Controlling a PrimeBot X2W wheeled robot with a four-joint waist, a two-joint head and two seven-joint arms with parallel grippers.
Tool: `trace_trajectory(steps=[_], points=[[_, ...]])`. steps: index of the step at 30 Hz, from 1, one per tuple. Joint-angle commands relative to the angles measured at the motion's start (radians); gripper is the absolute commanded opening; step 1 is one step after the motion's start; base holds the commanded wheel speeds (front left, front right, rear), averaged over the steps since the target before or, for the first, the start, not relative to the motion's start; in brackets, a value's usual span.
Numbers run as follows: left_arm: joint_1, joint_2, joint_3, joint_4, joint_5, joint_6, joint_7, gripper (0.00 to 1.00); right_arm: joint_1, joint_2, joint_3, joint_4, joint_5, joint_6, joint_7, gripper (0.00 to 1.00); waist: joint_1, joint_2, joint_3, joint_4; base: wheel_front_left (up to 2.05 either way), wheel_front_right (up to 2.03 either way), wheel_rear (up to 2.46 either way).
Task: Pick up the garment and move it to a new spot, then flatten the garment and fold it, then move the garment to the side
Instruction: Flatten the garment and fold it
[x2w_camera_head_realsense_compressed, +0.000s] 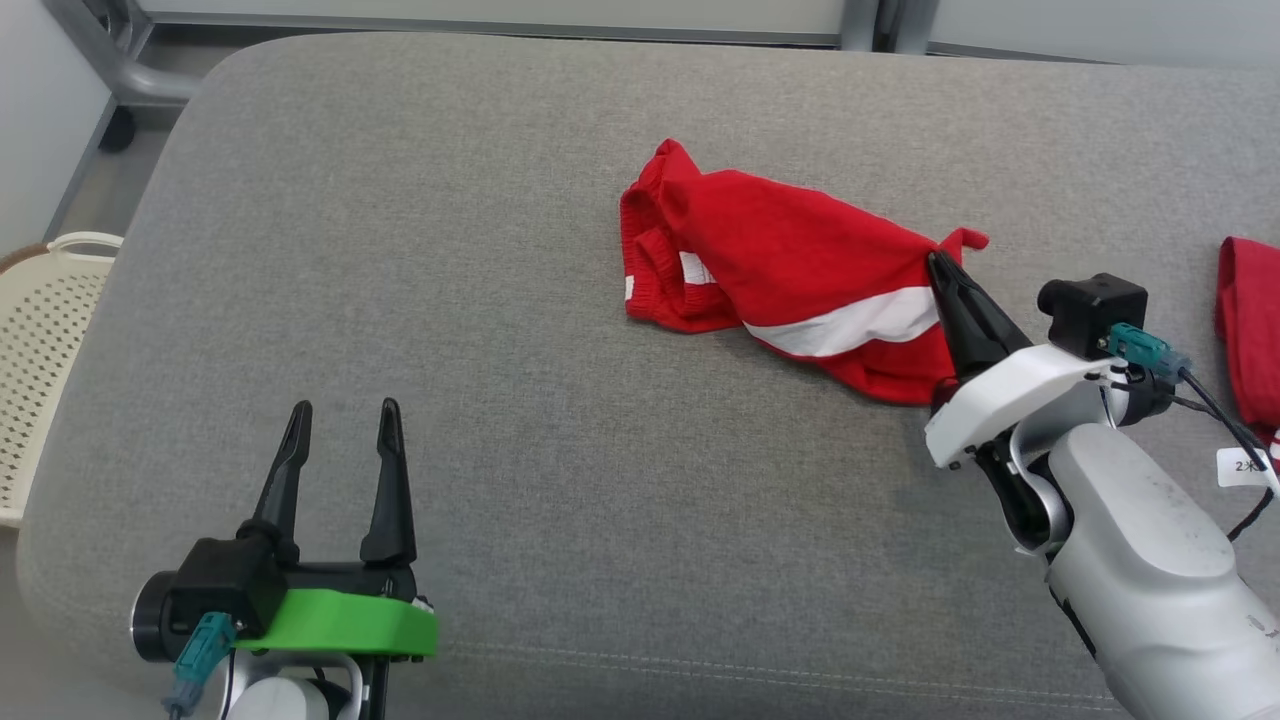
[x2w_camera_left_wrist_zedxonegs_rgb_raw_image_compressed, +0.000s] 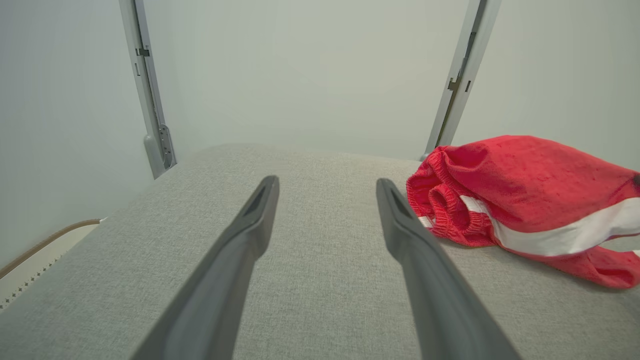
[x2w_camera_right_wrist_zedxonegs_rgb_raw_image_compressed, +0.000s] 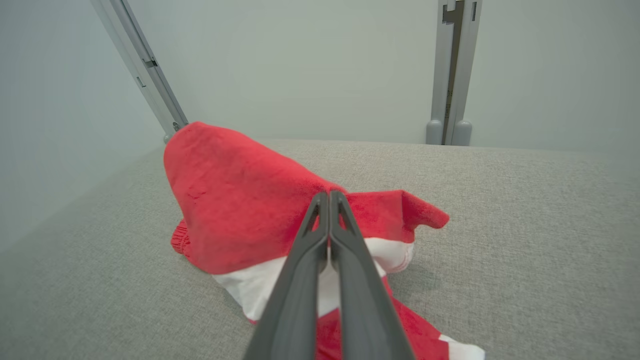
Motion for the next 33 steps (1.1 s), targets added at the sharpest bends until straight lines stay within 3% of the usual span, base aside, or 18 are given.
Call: trace_trajectory(steps=[1,9,16,17,18,27,33], points=[[-0.007,-0.004,0.003,0.001,0.006,-0.004,0.0,1.0,0.023,-0.009,-0.003,-0.011,-0.004,-0.001,-0.003,0.0,0.0,0.0,-0.004,-0.021,0.0,0.0,0.0],[0.009,-0.013,0.005,0.006,0.018,-0.018,0.0,1.0,0.1,-0.068,-0.104,-0.166,-0.046,-0.001,0.042,0.0,0.0,0.0,-0.017,-0.066,0.0,0.0,0.0],[0.004,-0.017,0.003,0.013,0.025,-0.027,0.0,1.0,0.198,-0.033,-0.189,-0.152,-0.09,-0.001,0.081,0.0,0.0,0.0,-0.017,-0.085,0.0,0.0,0.0],[0.001,-0.018,0.003,0.014,0.028,-0.028,0.0,1.0,0.202,-0.02,-0.194,-0.143,-0.084,-0.001,0.073,0.39,0.0,0.0,-0.016,-0.087,0.0,0.0,0.0],[-0.001,-0.017,0.003,0.016,0.03,-0.029,0.0,1.0,0.207,-0.01,-0.198,-0.128,-0.086,-0.001,0.067,1.0,0.0,0.0,-0.016,-0.089,0.0,0.0,0.0],[-0.003,-0.019,0.017,0.02,0.044,-0.034,0.0,1.0,0.215,0.043,-0.218,-0.111,-0.123,-0.001,0.001,1.0,0.0,0.0,-0.028,-0.111,0.0,0.0,0.0],[0.016,-0.019,0.03,0.017,0.053,-0.034,0.0,1.0,0.29,0.069,-0.299,-0.239,-0.191,-0.001,-0.003,1.0,0.0,0.0,-0.054,-0.123,0.0,0.0,0.0]])
